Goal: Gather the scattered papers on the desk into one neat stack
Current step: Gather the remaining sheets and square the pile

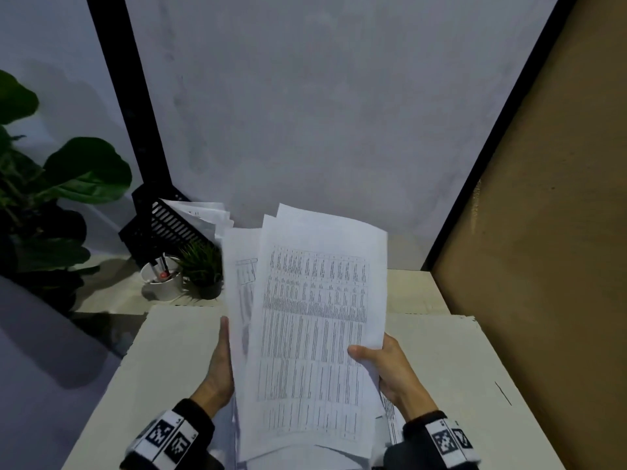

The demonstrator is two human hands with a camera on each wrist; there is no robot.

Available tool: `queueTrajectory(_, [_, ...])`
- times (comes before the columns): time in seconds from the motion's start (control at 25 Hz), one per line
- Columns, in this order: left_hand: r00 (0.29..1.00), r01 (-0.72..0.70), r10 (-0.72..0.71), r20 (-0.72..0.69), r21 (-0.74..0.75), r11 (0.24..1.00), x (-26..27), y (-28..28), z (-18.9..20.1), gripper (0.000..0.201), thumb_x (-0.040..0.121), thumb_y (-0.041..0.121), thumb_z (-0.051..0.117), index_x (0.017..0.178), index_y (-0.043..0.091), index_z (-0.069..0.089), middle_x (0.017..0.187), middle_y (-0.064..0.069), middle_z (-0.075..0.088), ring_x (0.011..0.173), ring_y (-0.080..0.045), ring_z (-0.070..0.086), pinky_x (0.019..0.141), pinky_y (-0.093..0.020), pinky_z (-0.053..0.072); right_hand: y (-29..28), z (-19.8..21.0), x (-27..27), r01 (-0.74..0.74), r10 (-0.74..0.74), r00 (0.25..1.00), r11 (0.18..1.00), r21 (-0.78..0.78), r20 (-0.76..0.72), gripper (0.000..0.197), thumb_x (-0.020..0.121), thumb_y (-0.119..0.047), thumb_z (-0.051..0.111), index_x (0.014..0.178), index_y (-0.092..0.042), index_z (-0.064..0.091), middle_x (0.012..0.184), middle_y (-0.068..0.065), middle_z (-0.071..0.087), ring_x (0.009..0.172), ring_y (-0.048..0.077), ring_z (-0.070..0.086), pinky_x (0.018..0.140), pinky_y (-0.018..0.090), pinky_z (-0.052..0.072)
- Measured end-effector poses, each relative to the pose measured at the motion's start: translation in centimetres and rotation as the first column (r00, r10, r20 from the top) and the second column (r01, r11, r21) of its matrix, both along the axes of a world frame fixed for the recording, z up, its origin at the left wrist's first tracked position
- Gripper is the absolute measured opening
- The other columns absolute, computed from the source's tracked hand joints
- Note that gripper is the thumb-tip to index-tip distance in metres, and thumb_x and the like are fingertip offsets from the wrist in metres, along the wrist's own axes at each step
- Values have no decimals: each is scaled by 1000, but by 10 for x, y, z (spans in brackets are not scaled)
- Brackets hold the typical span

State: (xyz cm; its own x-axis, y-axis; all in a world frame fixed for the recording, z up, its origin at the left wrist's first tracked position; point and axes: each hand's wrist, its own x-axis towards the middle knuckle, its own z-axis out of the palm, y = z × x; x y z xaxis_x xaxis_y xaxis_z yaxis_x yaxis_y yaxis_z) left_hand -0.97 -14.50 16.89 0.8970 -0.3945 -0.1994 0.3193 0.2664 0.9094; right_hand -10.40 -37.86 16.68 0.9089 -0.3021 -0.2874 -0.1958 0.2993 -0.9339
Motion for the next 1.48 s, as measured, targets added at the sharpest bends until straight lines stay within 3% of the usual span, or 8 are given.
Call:
queueTrajectory(0.12, [997,77,-78,-4,-129,989,-3,8,2,70,42,87,42,75,35,76,76,7,76,72,-9,71,60,-24,58,1,-6,4,89,-90,996,995,44,18,39,80,16,56,113,-5,59,111,11,68,106,28,63,92,35,51])
queueTrajectory(0.4, [992,87,-80,102,-62,994,10,15,-2,104,36,70,76,122,18,50,114,-10,66,107,-32,62,90,-47,51,1,-3,4,91,-91,996,996,25,18,33,82,14,54,107,-6,62,104,9,70,98,25,66,88,37,54])
queueTrajectory(0.52, [979,-6,-9,206,71,997,6,14,-5,75,50,54,79,112,18,56,100,0,73,98,-18,67,84,-33,55,2,-3,4,140,-139,988,990,-16,64,29,81,11,57,105,-4,63,99,10,73,94,27,68,87,43,53])
queueTrajectory(0.72, [960,-112,60,273,177,978,8,13,-12,34,80,3,64,112,11,59,103,2,71,99,-13,66,84,-21,53,5,-11,3,216,-197,975,953,-212,108,18,72,12,67,77,-5,69,61,-5,74,64,13,70,60,22,55])
queueTrajectory(0.84, [978,-63,19,206,208,976,0,12,-24,28,68,18,78,93,22,65,83,11,76,89,-12,69,71,-21,57,11,-29,1,256,-247,967,946,-198,67,34,66,14,72,76,-18,66,67,-8,73,77,20,65,69,26,56])
queueTrajectory(1.04, [981,35,-87,172,282,959,-5,5,-31,83,31,58,84,102,20,63,98,-1,72,94,-17,67,72,-21,55,11,-36,-1,154,-141,985,980,-130,98,75,24,-31,95,90,-16,63,78,-3,74,83,13,70,59,17,55])
queueTrajectory(1.4, [980,-60,15,199,224,973,10,-15,-1,103,22,60,82,107,10,53,99,-8,65,91,-20,65,75,-35,57,5,6,12,163,-99,965,953,-255,244,30,75,7,67,88,-20,65,76,-13,75,73,5,70,60,19,55])
queueTrajectory(1.48, [964,-63,12,266,184,981,11,-16,10,80,36,52,85,100,12,59,89,-2,71,84,-12,68,71,-29,58,3,15,11,191,-116,950,951,-245,290,31,74,11,66,86,-18,65,74,-13,75,70,4,69,60,18,55])
